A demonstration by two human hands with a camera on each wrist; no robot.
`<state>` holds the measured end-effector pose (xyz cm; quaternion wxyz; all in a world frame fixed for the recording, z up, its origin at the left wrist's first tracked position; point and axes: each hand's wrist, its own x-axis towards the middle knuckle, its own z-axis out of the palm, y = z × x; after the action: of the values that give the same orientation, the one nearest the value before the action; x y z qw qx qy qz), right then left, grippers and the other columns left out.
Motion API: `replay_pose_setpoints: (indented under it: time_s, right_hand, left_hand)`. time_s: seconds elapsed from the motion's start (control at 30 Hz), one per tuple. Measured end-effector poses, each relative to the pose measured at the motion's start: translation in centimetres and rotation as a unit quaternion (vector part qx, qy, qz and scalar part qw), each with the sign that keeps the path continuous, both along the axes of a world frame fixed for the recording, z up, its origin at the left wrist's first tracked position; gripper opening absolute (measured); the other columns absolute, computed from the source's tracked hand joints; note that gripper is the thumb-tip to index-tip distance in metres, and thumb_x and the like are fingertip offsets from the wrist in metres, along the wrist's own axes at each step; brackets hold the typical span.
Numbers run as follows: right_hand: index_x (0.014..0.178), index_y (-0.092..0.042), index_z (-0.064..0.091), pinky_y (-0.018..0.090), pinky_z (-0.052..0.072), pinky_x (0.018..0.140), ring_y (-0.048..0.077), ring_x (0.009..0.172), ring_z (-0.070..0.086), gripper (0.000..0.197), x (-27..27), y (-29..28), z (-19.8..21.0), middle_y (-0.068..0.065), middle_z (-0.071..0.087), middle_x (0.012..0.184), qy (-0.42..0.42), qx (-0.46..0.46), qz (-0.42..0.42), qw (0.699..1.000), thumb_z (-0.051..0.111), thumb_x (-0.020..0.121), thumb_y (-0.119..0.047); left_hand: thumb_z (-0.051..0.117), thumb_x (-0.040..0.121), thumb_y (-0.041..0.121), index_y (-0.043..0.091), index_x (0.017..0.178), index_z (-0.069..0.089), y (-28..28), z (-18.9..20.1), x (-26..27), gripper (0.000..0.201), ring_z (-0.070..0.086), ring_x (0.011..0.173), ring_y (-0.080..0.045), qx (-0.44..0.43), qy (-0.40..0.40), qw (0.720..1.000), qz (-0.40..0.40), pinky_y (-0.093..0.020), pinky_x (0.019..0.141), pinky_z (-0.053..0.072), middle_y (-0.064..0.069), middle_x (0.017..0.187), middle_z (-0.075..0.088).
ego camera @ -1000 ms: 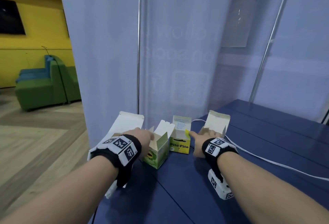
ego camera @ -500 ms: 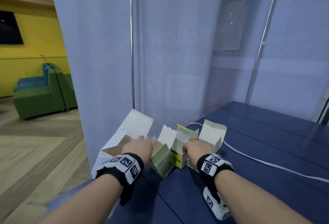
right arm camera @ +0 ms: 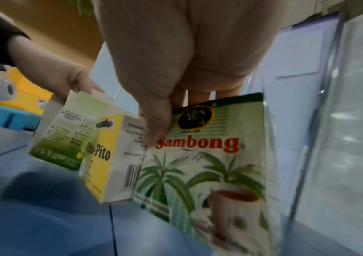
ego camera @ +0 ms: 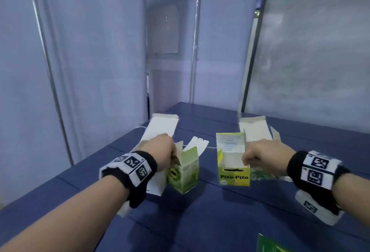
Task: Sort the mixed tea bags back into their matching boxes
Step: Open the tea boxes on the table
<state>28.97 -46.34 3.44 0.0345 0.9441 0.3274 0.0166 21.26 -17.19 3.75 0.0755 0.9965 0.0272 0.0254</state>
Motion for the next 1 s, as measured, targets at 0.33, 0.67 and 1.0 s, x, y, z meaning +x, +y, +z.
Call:
replay_pose_setpoints:
  time_s: [0.33,0.67,1.0]
  right_hand:
    - [0.106,-0.032,0.068,0.021,0.043,0.085,0.014,0.107,0.058,0.02,-5.2,-18.8,-4.6,-0.008,0.063,0.112,0.029,-0.063,-0.133,0.989,0.057,0.09,-0.027]
    - [0.146,-0.046,0.019,0.02,0.038,0.093,0.014,0.124,0.048,0.071,-8.1,-29.7,-8.2,-0.01,0.049,0.138,0.02,0.038,-0.21,0.977,0.051,0.09,-0.017]
    - [0.14,-0.048,0.029,0.018,0.039,0.082,0.013,0.107,0.052,0.055,-9.6,-27.7,-10.0,-0.005,0.053,0.122,0.036,0.122,-0.15,0.981,0.043,0.098,-0.016]
  left_hand:
    - [0.06,0.089,0.022,0.021,0.113,0.065,-23.6,-3.1,1.2,0.024,0.058,0.107,-0.025,0.034,0.017,0.989,-0.14,-0.029,0.08,0.041,-0.003,0.123,0.051]
    - [0.054,0.081,0.01,0.042,0.143,0.001,-24.9,-4.6,2.4,0.088,0.06,0.101,-0.026,-0.039,0.008,0.988,-0.149,-0.035,0.079,0.048,-0.001,0.122,0.057]
    - [0.06,0.088,0.019,0.024,0.141,0.027,-23.5,-5.5,3.4,0.063,0.06,0.101,-0.028,-0.213,-0.034,0.976,-0.023,-0.036,0.078,0.055,-0.008,0.122,0.054]
